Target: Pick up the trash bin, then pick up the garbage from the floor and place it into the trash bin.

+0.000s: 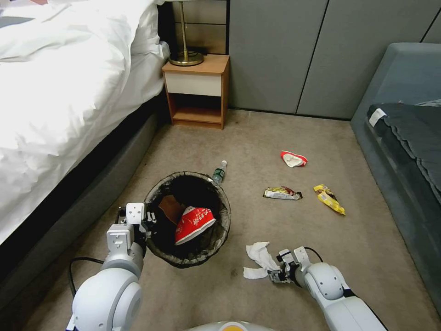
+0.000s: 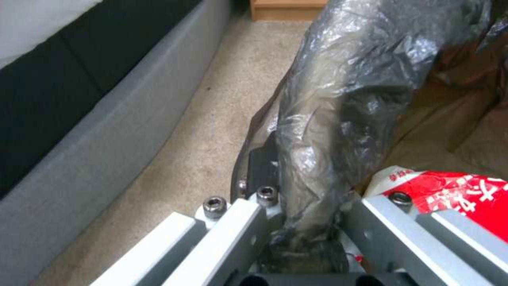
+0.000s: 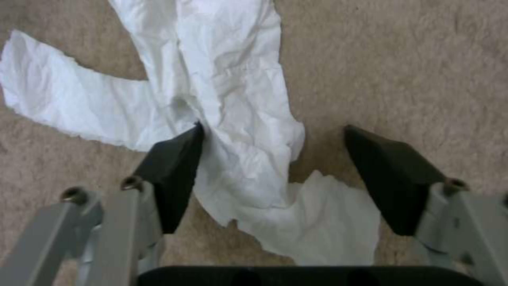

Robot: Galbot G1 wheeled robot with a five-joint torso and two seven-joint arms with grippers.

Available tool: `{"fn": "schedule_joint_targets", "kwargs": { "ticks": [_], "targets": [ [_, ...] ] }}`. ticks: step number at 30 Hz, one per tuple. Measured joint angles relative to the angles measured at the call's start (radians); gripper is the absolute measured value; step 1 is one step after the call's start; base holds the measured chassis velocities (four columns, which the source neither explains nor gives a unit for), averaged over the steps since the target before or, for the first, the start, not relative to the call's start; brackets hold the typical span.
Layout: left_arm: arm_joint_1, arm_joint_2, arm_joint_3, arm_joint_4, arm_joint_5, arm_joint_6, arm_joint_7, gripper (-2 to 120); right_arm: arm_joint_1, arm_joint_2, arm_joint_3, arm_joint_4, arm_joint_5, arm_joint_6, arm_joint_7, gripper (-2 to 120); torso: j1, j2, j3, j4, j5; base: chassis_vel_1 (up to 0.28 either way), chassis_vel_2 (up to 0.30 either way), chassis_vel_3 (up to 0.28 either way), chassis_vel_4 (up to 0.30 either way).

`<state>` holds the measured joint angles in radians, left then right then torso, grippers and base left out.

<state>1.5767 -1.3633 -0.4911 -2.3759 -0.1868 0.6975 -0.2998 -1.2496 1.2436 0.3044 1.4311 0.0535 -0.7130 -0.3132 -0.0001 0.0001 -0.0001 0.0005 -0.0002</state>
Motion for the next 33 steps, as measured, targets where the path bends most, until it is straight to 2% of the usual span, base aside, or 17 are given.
{"fn": "schedule_joint_targets", "kwargs": {
  "ticks": [4,6,8,11,12,14,15,18,21,30,32,33],
  "targets": [
    [-0.002,-0.001,0.000,0.000,0.000,0.000,0.001,0,-0.016,-0.002,0.004,0.019,-0.007,0.000,-0.001,55,0.000,0.000,0.000,0.0001,0.0011,0.000,0.000,0.000,0.000],
    [-0.003,-0.003,0.000,0.001,0.000,0.000,0.001,0,-0.036,-0.004,0.003,0.041,-0.014,0.004,-0.009,47,0.000,0.000,0.000,0.0001,0.0021,0.000,0.000,0.000,0.000],
    [-0.003,-0.003,-0.001,0.001,0.000,0.000,0.001,0,-0.044,-0.004,0.003,0.051,-0.017,0.006,-0.014,43,0.000,0.000,0.000,0.0006,0.0017,0.000,0.000,0.000,0.000],
    [-0.006,-0.003,-0.001,0.005,0.000,0.000,0.001,0,-0.066,-0.002,-0.004,0.081,-0.025,0.012,-0.023,32,0.000,0.000,0.000,0.0001,0.0015,0.000,0.000,0.000,0.000],
    [-0.006,-0.003,-0.001,0.005,0.000,0.000,0.001,0,-0.066,-0.002,-0.004,0.081,-0.025,0.012,-0.023,32,0.000,0.000,0.000,0.0001,0.0015,0.000,0.000,0.000,0.000],
    [-0.008,-0.005,0.000,0.007,0.001,0.000,0.001,0,-0.072,0.002,-0.006,0.092,-0.033,0.020,-0.026,21,0.000,0.000,0.000,-0.0002,0.0011,0.000,0.000,0.000,0.000],
    [-0.008,-0.005,0.000,0.007,0.001,0.000,0.001,0,-0.072,0.002,-0.006,0.092,-0.033,0.020,-0.026,21,0.000,0.000,0.000,-0.0002,0.0011,0.000,0.000,0.000,0.000],
    [-0.008,-0.006,0.001,0.009,0.002,0.000,0.002,0,-0.078,0.003,-0.009,0.099,-0.037,0.027,-0.028,6,0.000,0.000,0.000,-0.0005,0.0005,0.000,0.000,0.000,0.000],
    [-0.006,-0.006,0.000,0.009,0.003,-0.001,0.002,0,-0.079,0.002,-0.007,0.106,-0.038,0.033,-0.029,0,0.000,0.000,0.000,-0.0004,0.0004,0.000,0.000,0.000,0.000],
    [-0.006,-0.009,0.000,0.009,0.005,-0.001,0.002,0,-0.108,-0.004,0.049,0.187,-0.036,0.091,-0.044,0,0.000,0.000,0.000,-0.0005,0.0002,0.000,0.000,0.000,0.000],
    [-0.007,-0.009,0.000,0.009,0.005,-0.001,0.002,0,-0.126,-0.008,0.081,0.250,-0.024,0.129,-0.052,0,0.000,0.000,0.000,-0.0005,0.0002,0.000,0.000,0.000,0.000],
    [-0.007,-0.009,0.000,0.009,0.005,-0.001,0.002,0,-0.135,-0.011,0.101,0.282,-0.012,0.185,-0.072,0,0.000,0.000,0.000,-0.0006,0.0001,0.000,0.000,0.000,0.000]
  ]
}}
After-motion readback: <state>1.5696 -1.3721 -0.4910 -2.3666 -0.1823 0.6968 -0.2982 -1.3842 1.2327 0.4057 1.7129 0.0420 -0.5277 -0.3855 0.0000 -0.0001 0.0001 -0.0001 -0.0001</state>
